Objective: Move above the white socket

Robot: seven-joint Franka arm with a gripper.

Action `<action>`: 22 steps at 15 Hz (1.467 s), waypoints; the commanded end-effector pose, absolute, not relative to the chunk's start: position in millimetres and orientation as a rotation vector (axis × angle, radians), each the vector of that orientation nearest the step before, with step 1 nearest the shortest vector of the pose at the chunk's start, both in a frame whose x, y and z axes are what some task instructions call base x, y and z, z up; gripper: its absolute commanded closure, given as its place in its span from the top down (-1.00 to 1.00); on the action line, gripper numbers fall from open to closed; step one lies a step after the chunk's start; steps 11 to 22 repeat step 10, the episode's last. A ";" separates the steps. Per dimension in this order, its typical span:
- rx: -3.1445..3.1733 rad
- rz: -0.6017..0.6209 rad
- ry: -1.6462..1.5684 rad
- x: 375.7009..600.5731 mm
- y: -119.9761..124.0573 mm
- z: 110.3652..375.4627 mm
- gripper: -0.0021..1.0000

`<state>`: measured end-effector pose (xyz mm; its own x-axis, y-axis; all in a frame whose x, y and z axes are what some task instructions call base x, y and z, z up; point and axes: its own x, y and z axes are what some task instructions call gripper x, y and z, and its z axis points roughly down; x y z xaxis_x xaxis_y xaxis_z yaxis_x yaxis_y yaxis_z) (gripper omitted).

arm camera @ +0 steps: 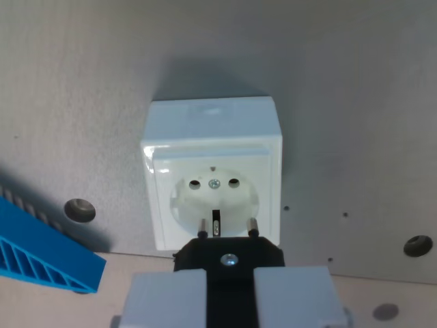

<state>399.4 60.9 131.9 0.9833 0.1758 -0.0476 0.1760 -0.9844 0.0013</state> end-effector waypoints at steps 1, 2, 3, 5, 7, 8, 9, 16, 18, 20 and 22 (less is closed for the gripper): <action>3.099 0.107 0.370 391.8 61.8 121.2 -1.00; 3.098 0.101 0.372 390.7 62.1 118.6 -1.00; 3.098 0.095 0.373 389.7 62.5 116.2 -1.00; 3.098 0.090 0.368 388.0 63.4 112.0 -1.00; 3.097 0.087 0.363 386.5 64.3 108.8 -1.00; 3.097 0.086 0.362 385.8 64.7 107.6 -1.00; 3.097 0.089 0.360 385.1 65.1 106.6 -1.00; 3.097 0.093 0.355 384.4 65.4 105.9 -1.00; 3.097 0.093 0.355 384.4 65.4 105.9 -1.00; 3.097 0.093 0.355 384.4 65.4 105.9 -1.00; 3.097 0.093 0.355 384.4 65.4 105.9 -1.00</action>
